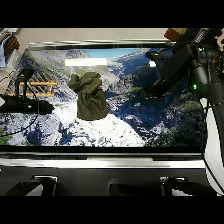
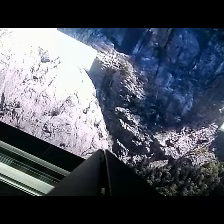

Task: Fold the clothes and pants, and hang the long-sleeved shirts on hangers.

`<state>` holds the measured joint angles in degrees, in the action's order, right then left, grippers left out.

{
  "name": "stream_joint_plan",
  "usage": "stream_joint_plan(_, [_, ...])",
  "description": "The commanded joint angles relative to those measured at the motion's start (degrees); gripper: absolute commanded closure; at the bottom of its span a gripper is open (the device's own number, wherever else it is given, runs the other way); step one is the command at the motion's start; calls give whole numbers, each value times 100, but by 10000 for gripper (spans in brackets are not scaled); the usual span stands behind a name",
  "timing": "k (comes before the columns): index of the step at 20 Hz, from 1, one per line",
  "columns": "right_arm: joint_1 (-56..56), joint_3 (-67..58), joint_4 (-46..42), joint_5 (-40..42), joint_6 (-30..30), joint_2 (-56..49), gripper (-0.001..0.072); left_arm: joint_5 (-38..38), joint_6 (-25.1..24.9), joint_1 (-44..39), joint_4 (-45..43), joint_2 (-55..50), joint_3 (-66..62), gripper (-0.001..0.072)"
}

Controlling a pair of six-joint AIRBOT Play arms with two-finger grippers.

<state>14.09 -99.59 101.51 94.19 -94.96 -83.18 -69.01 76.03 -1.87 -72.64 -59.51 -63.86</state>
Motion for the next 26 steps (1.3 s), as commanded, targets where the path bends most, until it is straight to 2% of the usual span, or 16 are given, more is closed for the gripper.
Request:
stream_joint_plan(1, [4,2,2,-2,0,-4,681,0,-2,4,-2,4,2,689])
stream_joint_plan(11, [4,2,2,-26,0,-2,681,26,-2,4,-2,-2,2,689])
stream_joint_plan(14, [4,2,2,-55,0,-4,681,426,-2,0,0,-7,2,688])
stream_joint_plan(22, [4,2,2,-1003,9,-2,681,444,83,-9,17,-9,33,688])
stream_joint_plan(23, [4,2,26,-1036,72,-2,681,446,293,-11,11,-9,39,659])
stream_joint_plan(24, [4,2,44,-1021,297,-2,681,490,603,2,-50,-9,61,443])
stream_joint_plan(25, [4,2,44,-1023,444,-2,674,632,1071,24,-164,-31,142,118])
stream_joint_plan(26, [4,2,46,-1005,691,-2,621,791,1493,92,-223,-98,258,36])
